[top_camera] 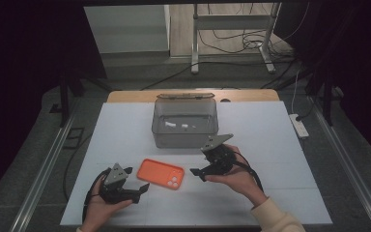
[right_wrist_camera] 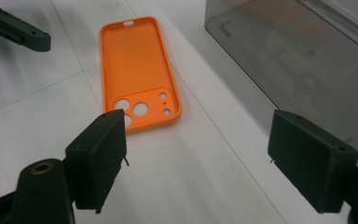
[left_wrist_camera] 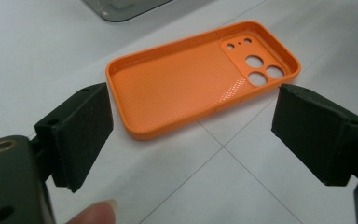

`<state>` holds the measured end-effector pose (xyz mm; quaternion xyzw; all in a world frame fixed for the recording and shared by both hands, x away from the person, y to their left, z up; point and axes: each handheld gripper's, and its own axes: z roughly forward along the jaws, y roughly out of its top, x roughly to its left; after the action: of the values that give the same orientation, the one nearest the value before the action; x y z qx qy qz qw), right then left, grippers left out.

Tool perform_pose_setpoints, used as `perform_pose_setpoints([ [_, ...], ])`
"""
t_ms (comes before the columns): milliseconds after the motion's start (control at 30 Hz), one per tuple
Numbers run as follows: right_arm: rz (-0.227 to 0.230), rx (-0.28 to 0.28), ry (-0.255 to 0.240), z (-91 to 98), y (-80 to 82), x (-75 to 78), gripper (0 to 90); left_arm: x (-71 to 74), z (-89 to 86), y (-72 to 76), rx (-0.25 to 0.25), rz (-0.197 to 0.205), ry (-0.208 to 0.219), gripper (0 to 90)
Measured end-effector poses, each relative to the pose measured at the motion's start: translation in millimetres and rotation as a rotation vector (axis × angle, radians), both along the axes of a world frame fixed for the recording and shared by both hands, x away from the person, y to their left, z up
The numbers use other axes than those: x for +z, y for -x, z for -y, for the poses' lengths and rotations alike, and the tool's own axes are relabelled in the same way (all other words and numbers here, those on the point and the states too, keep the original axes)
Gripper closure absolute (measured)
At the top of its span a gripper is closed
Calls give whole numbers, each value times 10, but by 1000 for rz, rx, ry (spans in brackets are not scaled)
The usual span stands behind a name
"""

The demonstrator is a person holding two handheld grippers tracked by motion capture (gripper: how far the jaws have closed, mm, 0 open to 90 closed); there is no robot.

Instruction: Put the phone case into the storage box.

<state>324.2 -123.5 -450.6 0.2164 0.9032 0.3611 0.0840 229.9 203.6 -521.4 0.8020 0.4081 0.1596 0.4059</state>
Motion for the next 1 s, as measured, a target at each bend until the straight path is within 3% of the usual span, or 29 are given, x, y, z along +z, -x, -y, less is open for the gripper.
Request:
perform_pose_setpoints([
  [500, -28, 29, 32, -240, -66, -4, 208, -6, 5, -1, -5, -4, -1, 124],
  [1000, -61, 53, 86, -504, -159, -120, 208, -5, 9, 1, -14, -4, -5, 124],
])
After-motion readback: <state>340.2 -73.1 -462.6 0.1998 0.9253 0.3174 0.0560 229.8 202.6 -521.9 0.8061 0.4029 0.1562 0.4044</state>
